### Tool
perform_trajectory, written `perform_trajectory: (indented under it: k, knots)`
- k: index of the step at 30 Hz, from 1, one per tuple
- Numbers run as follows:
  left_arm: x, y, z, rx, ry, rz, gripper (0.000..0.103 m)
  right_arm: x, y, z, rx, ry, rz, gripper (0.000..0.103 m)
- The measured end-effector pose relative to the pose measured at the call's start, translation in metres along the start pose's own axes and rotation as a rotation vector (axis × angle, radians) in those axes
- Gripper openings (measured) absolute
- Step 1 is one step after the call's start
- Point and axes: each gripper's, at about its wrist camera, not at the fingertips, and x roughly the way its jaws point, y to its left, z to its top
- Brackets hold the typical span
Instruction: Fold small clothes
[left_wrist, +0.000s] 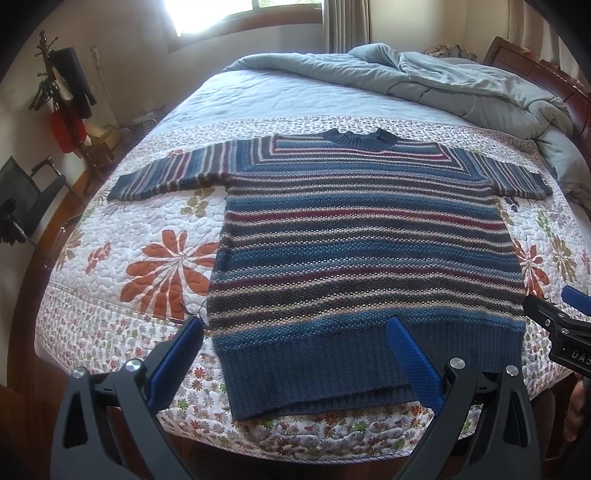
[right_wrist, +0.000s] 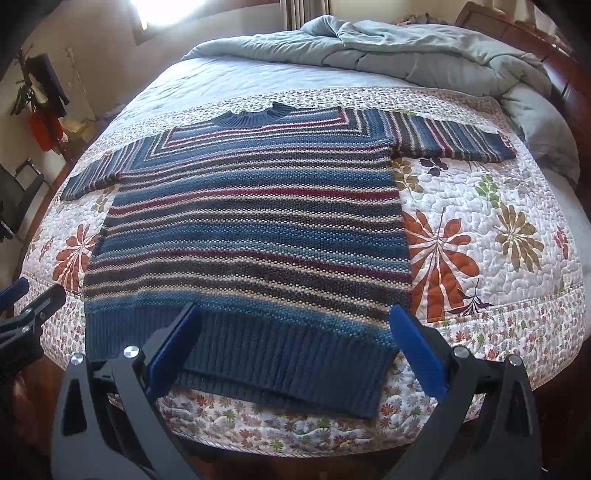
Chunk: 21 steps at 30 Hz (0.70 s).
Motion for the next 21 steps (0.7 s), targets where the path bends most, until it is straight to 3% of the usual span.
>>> perform_trajectory:
  k: [21]
  knots:
    - [0.0069, 0.0026, 0.0013, 0.001, 0.01, 0.003, 0.099, 0.0092, -0.0031, 0.0021, -0.005, 0.013, -0.001, 0.1]
